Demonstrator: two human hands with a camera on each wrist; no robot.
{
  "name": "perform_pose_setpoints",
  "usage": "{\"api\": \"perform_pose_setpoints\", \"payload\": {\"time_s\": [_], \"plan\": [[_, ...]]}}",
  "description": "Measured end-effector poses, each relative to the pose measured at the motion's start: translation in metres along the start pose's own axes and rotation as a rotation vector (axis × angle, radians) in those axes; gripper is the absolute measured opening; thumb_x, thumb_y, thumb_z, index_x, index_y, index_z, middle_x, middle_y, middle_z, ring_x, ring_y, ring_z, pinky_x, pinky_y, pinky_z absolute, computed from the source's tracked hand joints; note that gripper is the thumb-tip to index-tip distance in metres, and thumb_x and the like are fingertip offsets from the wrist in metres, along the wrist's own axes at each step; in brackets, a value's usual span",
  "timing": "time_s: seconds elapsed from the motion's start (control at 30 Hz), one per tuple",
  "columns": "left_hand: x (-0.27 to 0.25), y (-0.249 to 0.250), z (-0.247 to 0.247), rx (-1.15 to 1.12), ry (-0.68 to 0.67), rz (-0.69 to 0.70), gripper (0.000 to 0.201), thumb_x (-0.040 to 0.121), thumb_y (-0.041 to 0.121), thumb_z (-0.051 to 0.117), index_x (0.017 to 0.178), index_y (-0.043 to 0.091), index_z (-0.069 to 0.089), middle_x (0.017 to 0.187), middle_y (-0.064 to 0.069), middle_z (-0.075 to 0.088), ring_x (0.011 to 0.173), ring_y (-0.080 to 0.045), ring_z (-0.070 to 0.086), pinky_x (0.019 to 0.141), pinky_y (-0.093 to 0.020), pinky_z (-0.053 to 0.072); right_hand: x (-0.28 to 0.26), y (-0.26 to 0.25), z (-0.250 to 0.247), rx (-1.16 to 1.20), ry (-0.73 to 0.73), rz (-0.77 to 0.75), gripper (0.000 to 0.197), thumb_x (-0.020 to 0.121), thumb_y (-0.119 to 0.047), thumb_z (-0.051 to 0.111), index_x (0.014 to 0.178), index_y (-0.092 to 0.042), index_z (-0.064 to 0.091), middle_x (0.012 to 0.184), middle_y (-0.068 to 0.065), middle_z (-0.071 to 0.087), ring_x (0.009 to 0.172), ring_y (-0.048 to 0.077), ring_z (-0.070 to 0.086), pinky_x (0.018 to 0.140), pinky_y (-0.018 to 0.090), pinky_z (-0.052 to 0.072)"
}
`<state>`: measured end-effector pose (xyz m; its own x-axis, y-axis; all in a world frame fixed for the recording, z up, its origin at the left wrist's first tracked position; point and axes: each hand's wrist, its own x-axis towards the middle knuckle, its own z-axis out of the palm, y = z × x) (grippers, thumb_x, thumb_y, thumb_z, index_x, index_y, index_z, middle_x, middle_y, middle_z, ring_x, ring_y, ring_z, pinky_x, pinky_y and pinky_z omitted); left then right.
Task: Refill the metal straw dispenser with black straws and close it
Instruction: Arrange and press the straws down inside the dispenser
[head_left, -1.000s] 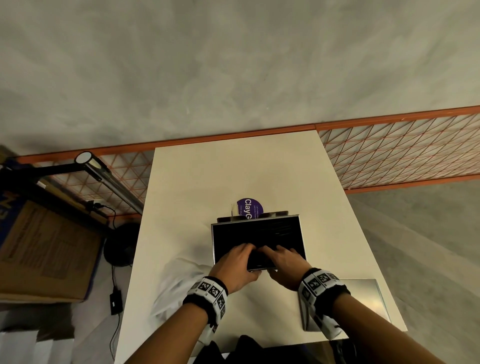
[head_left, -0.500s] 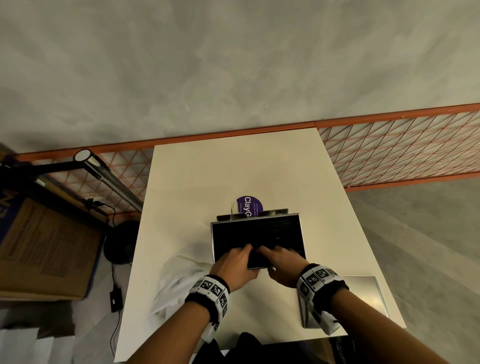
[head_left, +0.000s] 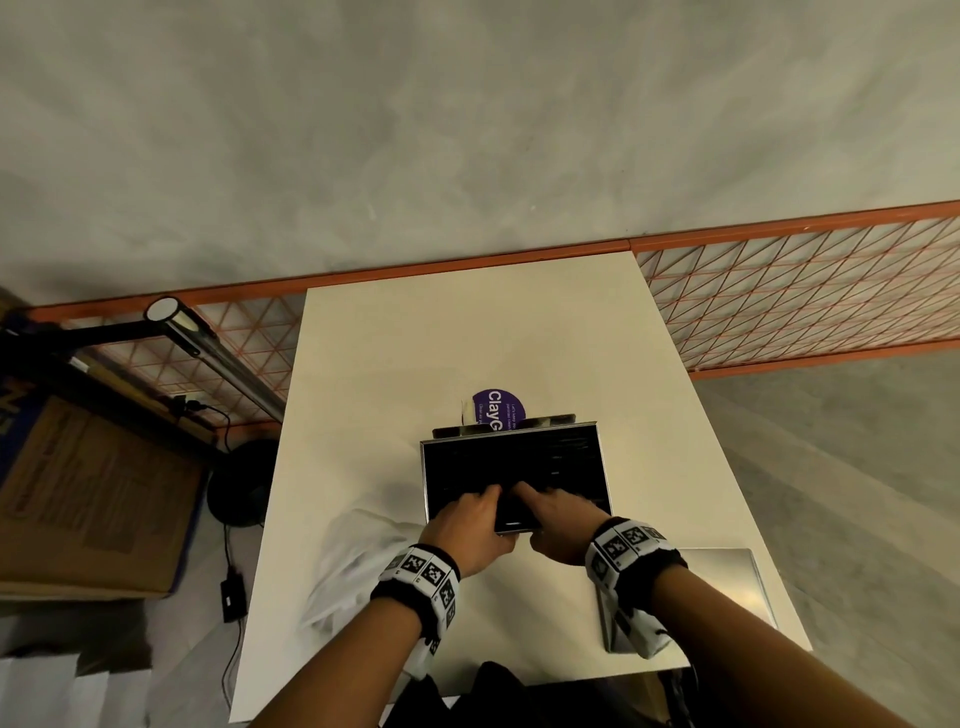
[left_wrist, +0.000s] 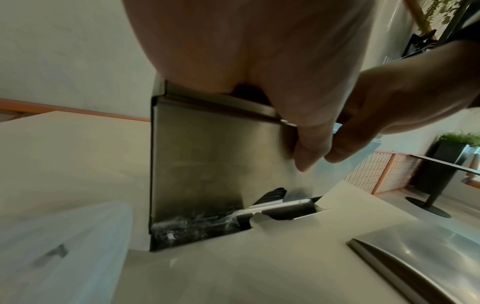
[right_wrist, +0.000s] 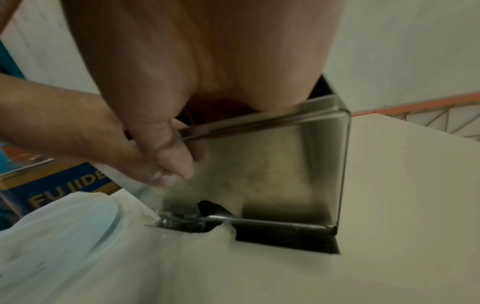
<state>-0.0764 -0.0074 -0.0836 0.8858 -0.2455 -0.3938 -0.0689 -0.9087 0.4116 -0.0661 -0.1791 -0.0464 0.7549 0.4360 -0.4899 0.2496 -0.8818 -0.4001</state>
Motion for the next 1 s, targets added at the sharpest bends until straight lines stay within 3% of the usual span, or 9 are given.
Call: {"api": "perform_pose_setpoints", "payload": {"time_s": [0.1,0.27,0.47,0.63,0.73,0.87,1.0], "plan": [[0.0,0.001,-0.001,-0.031,-0.001,0.01,0.051,0.086,0.039,0.071,0.131,0.026,0.051,0.124,-0.003,0.068,0.111,-0.027,0.069,0.091,-0.039,0.057,0.004,-0.008,-0.002,-0.039,-0.063,0.002,0.063,0.083,-0.014,0.055,0.141,-0.022,0.031,0.119,0.013,0.064,0.103,0.035,0.065,0.085,0.042,0.055],[-0.002,0.001,-0.002,-0.061,-0.008,0.016,0.059,0.085,0.037,0.075,0.136,0.025,0.049,0.133,-0.002,0.064,0.118,-0.025,0.065,0.096,-0.037,0.055,0.014,-0.016,0.003,-0.15,-0.158,0.017,0.066,0.086,-0.022,0.059,0.144,-0.019,0.029,0.126,0.015,0.061,0.109,0.037,0.062,0.09,0.045,0.053],[0.002,0.002,-0.007,-0.049,-0.03,-0.032,0.055,0.085,0.041,0.074,0.129,0.021,0.049,0.118,-0.007,0.071,0.107,-0.029,0.07,0.088,-0.038,0.058,0.015,-0.011,0.007,-0.17,-0.085,0.034,0.063,0.085,-0.018,0.054,0.143,-0.02,0.03,0.128,0.014,0.06,0.116,0.034,0.058,0.098,0.045,0.047],[0.004,0.003,-0.006,-0.03,-0.037,-0.049,0.053,0.083,0.042,0.073,0.127,0.022,0.052,0.115,-0.007,0.072,0.104,-0.031,0.071,0.087,-0.04,0.058,0.017,-0.009,0.004,-0.119,-0.061,0.045,0.058,0.084,-0.019,0.057,0.138,-0.018,0.034,0.121,0.013,0.064,0.109,0.034,0.062,0.091,0.042,0.05],[0.005,0.003,-0.006,-0.032,-0.036,-0.045,0.055,0.083,0.04,0.074,0.13,0.022,0.052,0.118,-0.007,0.071,0.106,-0.031,0.07,0.089,-0.04,0.058,0.024,-0.011,0.005,-0.138,-0.117,0.045,0.057,0.087,-0.019,0.057,0.14,-0.014,0.037,0.12,0.015,0.064,0.108,0.035,0.063,0.088,0.04,0.052],[0.002,0.003,-0.005,-0.071,-0.033,-0.032,0.061,0.083,0.04,0.079,0.134,0.021,0.05,0.121,-0.005,0.071,0.109,-0.028,0.069,0.092,-0.038,0.057,0.031,-0.018,0.008,-0.223,-0.197,0.021,0.046,0.09,-0.022,0.057,0.134,-0.013,0.049,0.123,0.014,0.064,0.111,0.033,0.06,0.094,0.038,0.048],[0.001,0.002,-0.005,-0.084,-0.04,-0.036,0.058,0.082,0.042,0.08,0.129,0.021,0.052,0.12,-0.003,0.071,0.108,-0.025,0.07,0.092,-0.038,0.058,0.034,-0.017,0.01,-0.214,-0.258,0.038,0.053,0.089,-0.02,0.059,0.139,-0.014,0.045,0.129,0.013,0.06,0.117,0.032,0.057,0.097,0.037,0.046]]}}
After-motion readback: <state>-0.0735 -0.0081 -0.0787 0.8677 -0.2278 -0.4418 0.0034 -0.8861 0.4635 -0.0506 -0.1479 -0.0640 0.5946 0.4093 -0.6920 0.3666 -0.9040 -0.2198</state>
